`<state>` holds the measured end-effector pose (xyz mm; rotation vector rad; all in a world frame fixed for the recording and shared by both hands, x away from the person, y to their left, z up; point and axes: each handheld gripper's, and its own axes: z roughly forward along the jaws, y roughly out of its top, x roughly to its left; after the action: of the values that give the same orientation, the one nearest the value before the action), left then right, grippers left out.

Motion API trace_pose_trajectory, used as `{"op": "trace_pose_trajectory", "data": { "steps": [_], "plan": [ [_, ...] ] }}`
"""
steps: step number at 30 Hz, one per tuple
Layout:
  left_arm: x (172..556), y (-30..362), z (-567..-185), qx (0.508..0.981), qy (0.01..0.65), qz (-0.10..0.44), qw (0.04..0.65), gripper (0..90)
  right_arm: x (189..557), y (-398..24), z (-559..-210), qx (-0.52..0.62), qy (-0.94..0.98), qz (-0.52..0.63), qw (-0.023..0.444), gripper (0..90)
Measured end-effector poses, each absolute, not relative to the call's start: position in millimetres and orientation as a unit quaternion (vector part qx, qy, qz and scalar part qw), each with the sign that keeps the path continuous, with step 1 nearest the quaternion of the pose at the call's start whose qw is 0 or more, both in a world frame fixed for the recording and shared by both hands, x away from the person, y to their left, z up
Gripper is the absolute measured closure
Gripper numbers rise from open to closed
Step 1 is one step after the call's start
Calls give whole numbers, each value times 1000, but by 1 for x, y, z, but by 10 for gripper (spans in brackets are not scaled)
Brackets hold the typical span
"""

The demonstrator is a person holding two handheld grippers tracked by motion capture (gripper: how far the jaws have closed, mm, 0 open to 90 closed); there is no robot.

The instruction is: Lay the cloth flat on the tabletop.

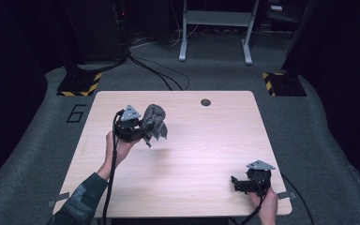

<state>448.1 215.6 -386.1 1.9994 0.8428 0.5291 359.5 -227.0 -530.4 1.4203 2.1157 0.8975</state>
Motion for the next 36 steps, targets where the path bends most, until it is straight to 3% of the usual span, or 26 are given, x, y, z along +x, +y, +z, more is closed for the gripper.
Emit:
{"op": "trace_pose_trajectory", "data": {
  "steps": [12,18,20,23,29,36],
  "plan": [
    [425,183,-412,835,306,156,430,676,360,-227,-530,513,764,324,218,0],
    [419,162,-461,861,300,110,397,649,359,-227,-530,513,765,323,218,0],
    [420,161,-466,864,299,107,391,606,359,-227,-530,513,765,324,218,0],
    [420,160,-486,864,315,97,381,446,360,-228,-530,507,768,325,217,0],
    [410,173,-478,857,314,110,393,212,360,-227,-530,507,769,323,215,0],
    [392,188,-473,849,322,129,398,176,360,-228,-530,508,770,320,214,0]
  ]
}}
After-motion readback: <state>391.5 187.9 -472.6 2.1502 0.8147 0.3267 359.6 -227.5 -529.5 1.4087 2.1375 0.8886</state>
